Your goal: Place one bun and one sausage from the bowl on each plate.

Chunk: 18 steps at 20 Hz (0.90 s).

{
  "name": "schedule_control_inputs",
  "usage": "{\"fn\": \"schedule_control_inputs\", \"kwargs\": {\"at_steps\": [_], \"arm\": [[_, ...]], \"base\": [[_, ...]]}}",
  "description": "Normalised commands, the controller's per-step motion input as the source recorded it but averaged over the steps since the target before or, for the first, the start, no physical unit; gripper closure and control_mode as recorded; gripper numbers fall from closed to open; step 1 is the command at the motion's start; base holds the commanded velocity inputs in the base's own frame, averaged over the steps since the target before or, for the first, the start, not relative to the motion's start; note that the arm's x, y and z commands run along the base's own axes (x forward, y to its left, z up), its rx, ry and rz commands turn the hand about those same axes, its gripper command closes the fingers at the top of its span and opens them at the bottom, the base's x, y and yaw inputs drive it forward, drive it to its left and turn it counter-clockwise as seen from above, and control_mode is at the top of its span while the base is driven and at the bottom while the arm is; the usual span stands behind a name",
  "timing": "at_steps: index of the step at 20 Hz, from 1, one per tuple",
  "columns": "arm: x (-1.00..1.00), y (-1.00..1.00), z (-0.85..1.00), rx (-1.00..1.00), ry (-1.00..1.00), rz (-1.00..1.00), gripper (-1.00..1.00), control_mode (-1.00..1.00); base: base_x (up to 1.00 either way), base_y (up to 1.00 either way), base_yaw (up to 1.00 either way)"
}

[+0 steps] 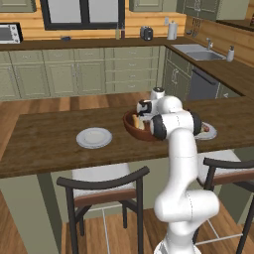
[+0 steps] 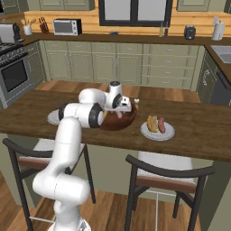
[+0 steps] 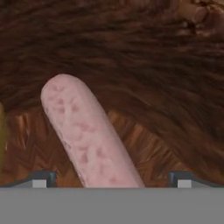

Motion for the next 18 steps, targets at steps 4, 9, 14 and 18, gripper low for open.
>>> {"fn": "schedule_control_inputs", "kwargs": {"at_steps": [4,9,14,18], "arm": [[0.00,0.00,-0.38,0.00,0.00,0.00,1.00,-1.00],[-0.57,0.01,-0.10,0.00,-0.05,-0.01,1.00,-1.00],[-1.00,0.24,0.12,0.00,-0.08,-0.12,1.00,-1.00],[-0.89,0.71,0.46,0.00,0.00,-0.19,1.00,-1.00]], "base": [[0.00,0.00,0.00],[0.00,0.00,0.00],[0.00,0.00,0.00],[0.00,0.00,0.00]]}}
